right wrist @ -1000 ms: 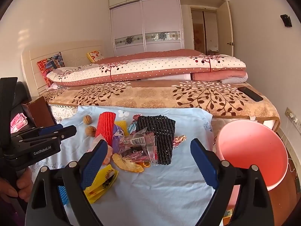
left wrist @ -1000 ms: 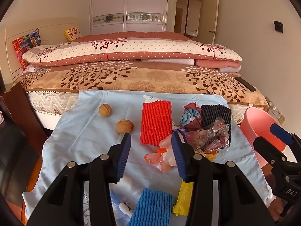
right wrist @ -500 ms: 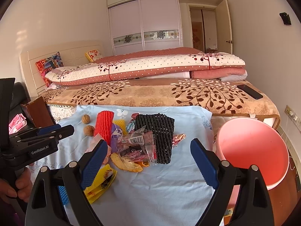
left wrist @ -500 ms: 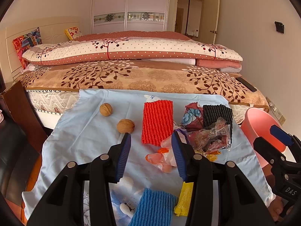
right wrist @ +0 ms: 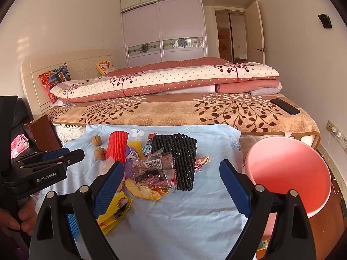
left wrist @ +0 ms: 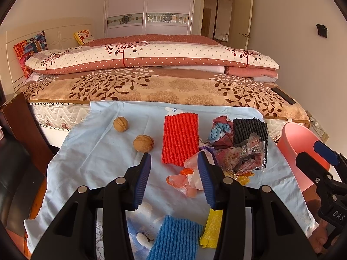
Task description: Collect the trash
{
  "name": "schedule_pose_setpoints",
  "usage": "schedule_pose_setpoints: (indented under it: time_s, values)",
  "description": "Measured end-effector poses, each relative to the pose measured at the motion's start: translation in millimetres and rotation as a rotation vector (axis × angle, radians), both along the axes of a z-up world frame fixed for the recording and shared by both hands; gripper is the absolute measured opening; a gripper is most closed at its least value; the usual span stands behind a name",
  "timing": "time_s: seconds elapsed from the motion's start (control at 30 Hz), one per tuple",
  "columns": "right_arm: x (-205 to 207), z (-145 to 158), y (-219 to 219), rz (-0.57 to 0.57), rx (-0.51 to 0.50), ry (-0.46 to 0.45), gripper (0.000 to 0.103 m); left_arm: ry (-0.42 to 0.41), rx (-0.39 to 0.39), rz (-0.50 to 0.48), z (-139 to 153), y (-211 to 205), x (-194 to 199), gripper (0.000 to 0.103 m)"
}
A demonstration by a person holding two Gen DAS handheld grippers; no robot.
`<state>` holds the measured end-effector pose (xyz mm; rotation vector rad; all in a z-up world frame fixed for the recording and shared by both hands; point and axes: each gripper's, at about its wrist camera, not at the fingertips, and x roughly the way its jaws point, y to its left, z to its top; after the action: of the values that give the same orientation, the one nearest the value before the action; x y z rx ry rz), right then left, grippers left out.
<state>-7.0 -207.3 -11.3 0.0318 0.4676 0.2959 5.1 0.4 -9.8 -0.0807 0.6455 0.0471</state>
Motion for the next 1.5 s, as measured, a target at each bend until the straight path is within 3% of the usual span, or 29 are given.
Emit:
schedule_pose_setpoints:
  time_s: [1.2, 1.5]
  values:
    - [-1.4, -1.8, -3.4, -0.014, 0.007, 0.003, 0.088, 0.001, -0.015, -0.010, -0.5, -3.9, -1.0, 0.045]
    - [-2.0, -4.1, -4.7, -0.017, 0.008, 0.009, 0.088, -0.007, -0.072, -0.033, -1.3, 0.4, -1.6, 0.045]
